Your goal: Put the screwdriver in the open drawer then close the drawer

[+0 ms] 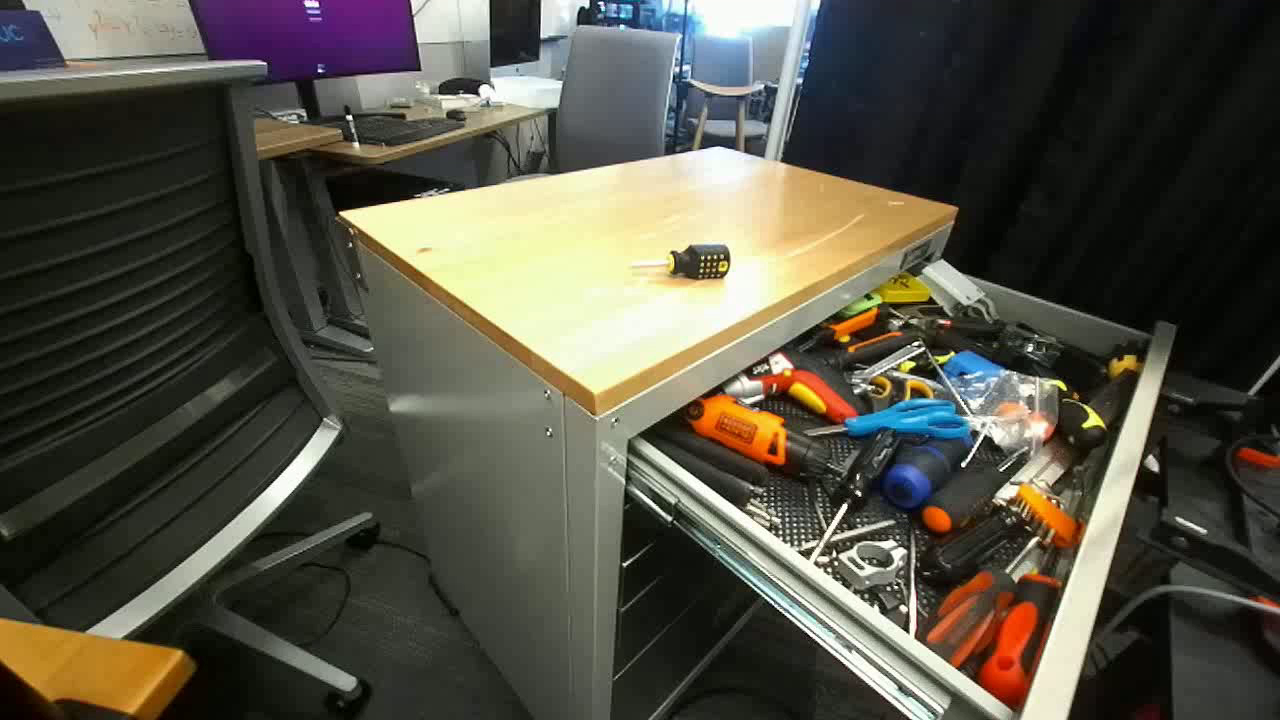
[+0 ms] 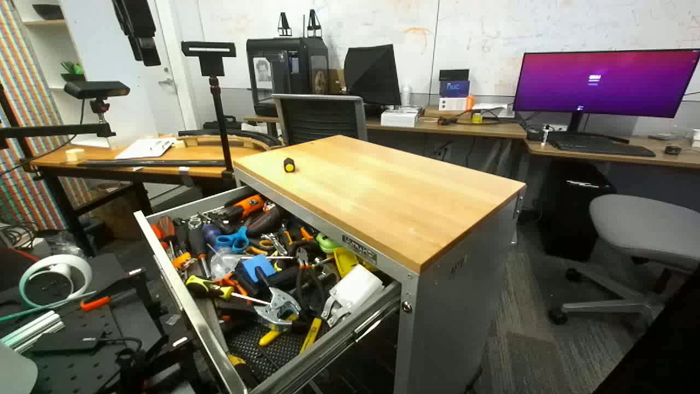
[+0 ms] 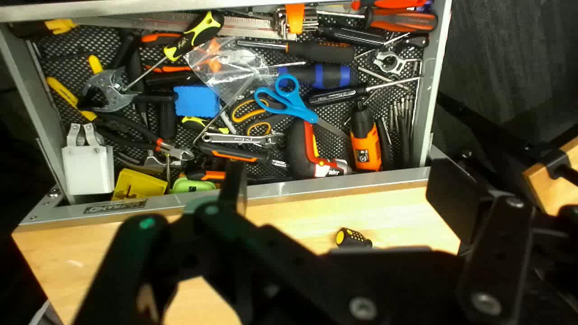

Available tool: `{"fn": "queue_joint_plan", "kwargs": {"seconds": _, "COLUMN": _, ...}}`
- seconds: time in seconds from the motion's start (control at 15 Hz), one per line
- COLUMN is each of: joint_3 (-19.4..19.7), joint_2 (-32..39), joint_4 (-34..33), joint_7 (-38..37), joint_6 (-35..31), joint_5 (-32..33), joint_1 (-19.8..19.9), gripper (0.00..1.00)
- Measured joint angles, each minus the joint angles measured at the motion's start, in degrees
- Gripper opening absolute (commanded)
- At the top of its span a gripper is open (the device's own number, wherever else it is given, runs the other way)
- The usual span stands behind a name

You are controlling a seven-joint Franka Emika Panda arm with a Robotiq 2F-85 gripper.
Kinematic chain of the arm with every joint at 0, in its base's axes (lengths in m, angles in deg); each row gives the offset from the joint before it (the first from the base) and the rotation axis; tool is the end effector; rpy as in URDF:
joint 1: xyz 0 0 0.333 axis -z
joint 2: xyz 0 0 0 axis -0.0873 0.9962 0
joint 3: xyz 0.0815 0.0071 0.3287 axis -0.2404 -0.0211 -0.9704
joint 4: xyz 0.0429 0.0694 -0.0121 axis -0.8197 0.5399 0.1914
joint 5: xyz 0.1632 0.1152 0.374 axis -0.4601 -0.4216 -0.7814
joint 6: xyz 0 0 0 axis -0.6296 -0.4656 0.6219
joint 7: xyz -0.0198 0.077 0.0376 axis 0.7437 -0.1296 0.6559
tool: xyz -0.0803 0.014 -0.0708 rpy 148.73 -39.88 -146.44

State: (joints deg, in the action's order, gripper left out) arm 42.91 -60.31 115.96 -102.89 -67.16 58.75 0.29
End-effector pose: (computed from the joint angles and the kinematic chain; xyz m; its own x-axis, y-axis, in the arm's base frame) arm 0.3213 0.1035 0.5456 0.9915 -0.0995 0.0835 -0.0952 -0.9940 -0.0541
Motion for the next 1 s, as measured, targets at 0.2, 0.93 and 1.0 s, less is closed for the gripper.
{"fn": "queue_joint_plan", "kwargs": {"seconds": 0.2, "joint_3": 0.0, "joint_2": -0.28, "joint_4": -0.75, "joint_7": 0.0, "joint_6": -0.01, "joint_5": 0.0, "joint_1": 0.0, "gripper": 1.0}}
{"fn": "queue_joint_plan", "kwargs": {"seconds": 0.93, "joint_3": 3.2, "joint_2": 14.02, "joint_4": -5.89, "joint_7": 16.6, "joint_6": -3.61, "joint_5": 0.54, "joint_1": -0.24, "gripper": 1.0}}
{"fn": "queue_joint_plan", "kwargs": {"seconds": 1.0, "joint_3": 3.71, "joint_2": 17.69, "joint_4": -7.68, "joint_7": 19.37, "joint_6": -3.83, "joint_5": 0.54, "joint_1": -0.5, "gripper": 1.0}}
